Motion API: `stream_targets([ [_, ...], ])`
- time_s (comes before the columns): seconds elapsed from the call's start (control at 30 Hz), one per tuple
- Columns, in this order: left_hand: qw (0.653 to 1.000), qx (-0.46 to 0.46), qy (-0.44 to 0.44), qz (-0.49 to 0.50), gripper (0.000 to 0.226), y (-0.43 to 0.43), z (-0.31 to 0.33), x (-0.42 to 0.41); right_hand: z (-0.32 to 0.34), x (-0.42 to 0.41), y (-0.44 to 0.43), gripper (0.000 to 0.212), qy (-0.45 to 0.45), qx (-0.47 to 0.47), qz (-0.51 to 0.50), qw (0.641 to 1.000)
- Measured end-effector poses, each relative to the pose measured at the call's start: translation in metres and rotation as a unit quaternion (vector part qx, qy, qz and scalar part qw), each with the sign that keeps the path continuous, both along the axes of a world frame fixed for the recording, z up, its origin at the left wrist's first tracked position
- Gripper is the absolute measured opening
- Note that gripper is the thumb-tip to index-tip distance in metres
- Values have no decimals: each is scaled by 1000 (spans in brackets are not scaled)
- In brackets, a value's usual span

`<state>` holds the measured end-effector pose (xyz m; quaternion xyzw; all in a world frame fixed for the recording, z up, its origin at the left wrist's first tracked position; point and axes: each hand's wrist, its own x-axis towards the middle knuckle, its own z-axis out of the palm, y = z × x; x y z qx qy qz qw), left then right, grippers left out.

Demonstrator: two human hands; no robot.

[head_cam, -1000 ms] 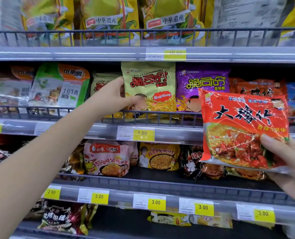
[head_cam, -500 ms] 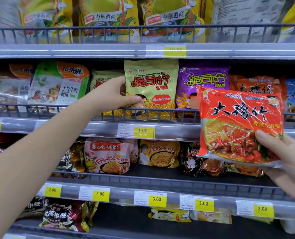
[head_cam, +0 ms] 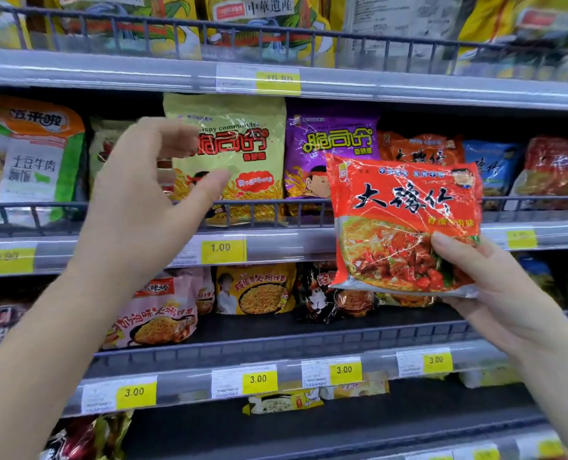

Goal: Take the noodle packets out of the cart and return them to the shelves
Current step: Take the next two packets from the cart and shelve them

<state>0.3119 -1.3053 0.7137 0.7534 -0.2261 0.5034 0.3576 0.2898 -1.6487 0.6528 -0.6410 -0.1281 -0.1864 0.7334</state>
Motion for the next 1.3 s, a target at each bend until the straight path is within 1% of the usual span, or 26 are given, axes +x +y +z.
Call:
stream_targets([
  [0.07, 993, -13, 43, -111, 32, -28, -8, -12, -1, -6, -6, 59, -4, -1, -12, 1000],
  [0.13, 970, -14, 117, -211, 36, -57, -16, -16, 0, -16, -12, 59, -7, 1, -26, 1000],
  [0.17, 957, -6, 153, -245, 40, -72, -20, -15, 0, -22, -16, 59, -8, 3, -32, 999],
  [0.27, 924, 3, 230, -306, 52, -117, -31, -13, 4, -43, -33, 53, -14, 13, -42, 999],
  [0.33, 898, -3, 273, -345, 52, -148, -35, -20, 5, -57, -49, 49, -14, 8, -46, 999],
  [0.4, 882, 3, 294, -369, 53, -178, -38, -31, 3, -69, -69, 48, -18, -4, -44, 999],
  [0.47, 874, 10, 302, -381, 52, -207, -41, -44, 0, -78, -92, 51, -15, -18, -46, 999],
  [0.6, 868, -29, 327, -373, 43, -265, -46, -58, -4, -89, -147, 56, -16, -26, -24, 999],
  [0.7, 873, -34, 334, -355, 42, -303, -48, -63, -5, -90, -189, 55, -14, -26, -3, 1000],
  [0.8, 877, -53, 335, -340, 36, -337, -46, -65, -4, -87, -228, 53, -11, -44, 3, 999],
  [0.9, 879, -54, 338, -331, 46, -364, -41, -59, 1, -81, -265, 46, -14, -26, -10, 1000],
  [0.97, 881, -44, 336, -329, 49, -381, -35, -54, 6, -75, -286, 46, -18, -28, -18, 999],
  [1.0, 882, -38, 335, -329, 46, -390, -32, -49, 9, -71, -295, 44, -21, -35, -28, 999],
  [1.1, 886, -24, 332, -323, 19, -414, -20, -33, 20, -58, -316, 33, -26, -57, -67, 996],
  [1.13, 881, -31, 339, -327, 16, -420, -15, -27, 24, -53, -322, 29, -29, -70, -79, 994],
  [1.2, 859, -43, 374, -346, 11, -429, -6, -13, 31, -40, -334, 23, -28, -84, -94, 992],
  [1.27, 843, -49, 394, -362, 25, -434, 3, 3, 38, -27, -343, 28, -17, -102, -107, 989],
  [1.3, 846, -44, 390, -361, 29, -437, 8, 13, 42, -19, -348, 32, -7, -114, -117, 987],
])
